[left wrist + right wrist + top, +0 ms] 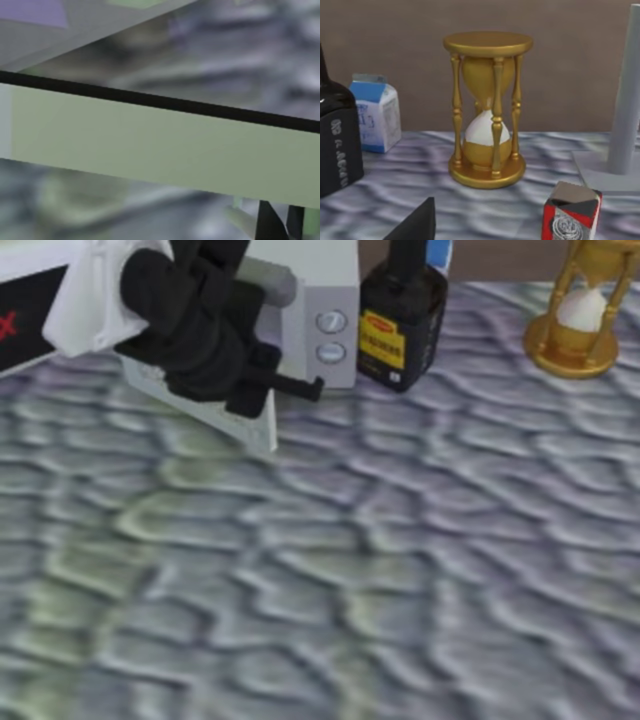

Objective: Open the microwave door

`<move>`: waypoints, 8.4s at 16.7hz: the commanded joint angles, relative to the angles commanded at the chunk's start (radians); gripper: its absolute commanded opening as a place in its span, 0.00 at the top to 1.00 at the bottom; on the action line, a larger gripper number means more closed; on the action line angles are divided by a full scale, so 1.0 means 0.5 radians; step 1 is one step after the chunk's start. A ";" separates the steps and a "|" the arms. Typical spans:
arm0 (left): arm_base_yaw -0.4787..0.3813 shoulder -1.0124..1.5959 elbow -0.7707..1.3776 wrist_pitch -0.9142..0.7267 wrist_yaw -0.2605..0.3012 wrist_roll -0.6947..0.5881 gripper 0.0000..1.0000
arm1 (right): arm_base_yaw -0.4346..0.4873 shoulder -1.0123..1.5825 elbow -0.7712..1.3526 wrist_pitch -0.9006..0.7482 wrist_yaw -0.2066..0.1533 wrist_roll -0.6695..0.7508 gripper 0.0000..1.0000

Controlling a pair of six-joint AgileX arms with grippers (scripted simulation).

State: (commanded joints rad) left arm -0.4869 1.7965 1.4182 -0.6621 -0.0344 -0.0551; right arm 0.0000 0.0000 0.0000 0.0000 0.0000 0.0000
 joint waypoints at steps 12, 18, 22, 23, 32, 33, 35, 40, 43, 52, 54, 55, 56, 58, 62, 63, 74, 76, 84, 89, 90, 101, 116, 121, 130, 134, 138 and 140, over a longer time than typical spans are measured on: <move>0.048 -0.070 -0.107 0.007 0.095 0.156 1.00 | 0.000 0.000 0.000 0.000 0.000 0.000 0.00; 0.095 -0.146 -0.175 0.026 0.169 0.289 1.00 | 0.000 0.000 0.000 0.000 0.000 0.000 0.00; 0.095 -0.146 -0.175 0.026 0.169 0.289 1.00 | 0.000 0.000 0.000 0.000 0.000 0.000 0.00; 0.095 -0.146 -0.175 0.026 0.169 0.289 1.00 | 0.000 0.000 0.000 0.000 0.000 0.000 0.00; 0.095 -0.146 -0.175 0.026 0.169 0.289 1.00 | 0.000 0.000 0.000 0.000 0.000 0.000 0.00; 0.095 -0.146 -0.175 0.026 0.169 0.289 1.00 | 0.000 0.000 0.000 0.000 0.000 0.000 0.00; 0.095 -0.146 -0.175 0.026 0.169 0.289 1.00 | 0.000 0.000 0.000 0.000 0.000 0.000 0.00; 0.095 -0.146 -0.175 0.026 0.169 0.289 1.00 | 0.000 0.000 0.000 0.000 0.000 0.000 0.00; 0.097 -0.154 -0.184 0.029 0.197 0.314 1.00 | 0.000 0.000 0.000 0.000 0.000 0.000 0.00; 0.217 -0.265 -0.305 0.005 0.353 0.610 1.00 | 0.000 0.000 0.000 0.000 0.000 0.000 0.00; 0.217 -0.265 -0.305 0.005 0.353 0.610 1.00 | 0.000 0.000 0.000 0.000 0.000 0.000 0.00; 0.217 -0.265 -0.305 0.005 0.353 0.610 1.00 | 0.000 0.000 0.000 0.000 0.000 0.000 0.00; 0.217 -0.265 -0.305 0.005 0.353 0.610 1.00 | 0.000 0.000 0.000 0.000 0.000 0.000 0.00; 0.217 -0.265 -0.305 0.005 0.353 0.610 1.00 | 0.000 0.000 0.000 0.000 0.000 0.000 0.00; 0.217 -0.265 -0.305 0.005 0.353 0.610 1.00 | 0.000 0.000 0.000 0.000 0.000 0.000 0.00; 0.217 -0.265 -0.305 0.005 0.353 0.610 1.00 | 0.000 0.000 0.000 0.000 0.000 0.000 0.00; 0.217 -0.265 -0.305 0.005 0.353 0.610 1.00 | 0.000 0.000 0.000 0.000 0.000 0.000 0.00; 0.210 -0.259 -0.312 0.004 0.364 0.605 1.00 | 0.000 0.000 0.000 0.000 0.000 0.000 0.00; 0.348 -0.323 -0.385 -0.071 0.522 0.934 1.00 | 0.000 0.000 0.000 0.000 0.000 0.000 0.00; 0.367 -0.348 -0.385 -0.068 0.547 0.975 1.00 | 0.000 0.000 0.000 0.000 0.000 0.000 0.00; 0.367 -0.348 -0.385 -0.068 0.547 0.975 1.00 | 0.000 0.000 0.000 0.000 0.000 0.000 0.00; 0.367 -0.348 -0.385 -0.068 0.547 0.975 1.00 | 0.000 0.000 0.000 0.000 0.000 0.000 0.00; 0.429 -0.359 -0.390 -0.114 0.612 1.133 1.00 | 0.000 0.000 0.000 0.000 0.000 0.000 0.00; 0.533 -0.379 -0.406 -0.193 0.730 1.368 1.00 | 0.000 0.000 0.000 0.000 0.000 0.000 0.00; 0.542 -0.382 -0.407 -0.199 0.741 1.391 1.00 | 0.000 0.000 0.000 0.000 0.000 0.000 0.00; 0.542 -0.382 -0.407 -0.199 0.741 1.391 1.00 | 0.000 0.000 0.000 0.000 0.000 0.000 0.00; 0.542 -0.382 -0.407 -0.199 0.741 1.391 1.00 | 0.000 0.000 0.000 0.000 0.000 0.000 0.00; 0.542 -0.382 -0.407 -0.199 0.741 1.391 1.00 | 0.000 0.000 0.000 0.000 0.000 0.000 0.00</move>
State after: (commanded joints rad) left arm -0.2158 1.6056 1.2149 -0.7618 0.3360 0.6402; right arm 0.0000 0.0000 0.0000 0.0000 0.0000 0.0000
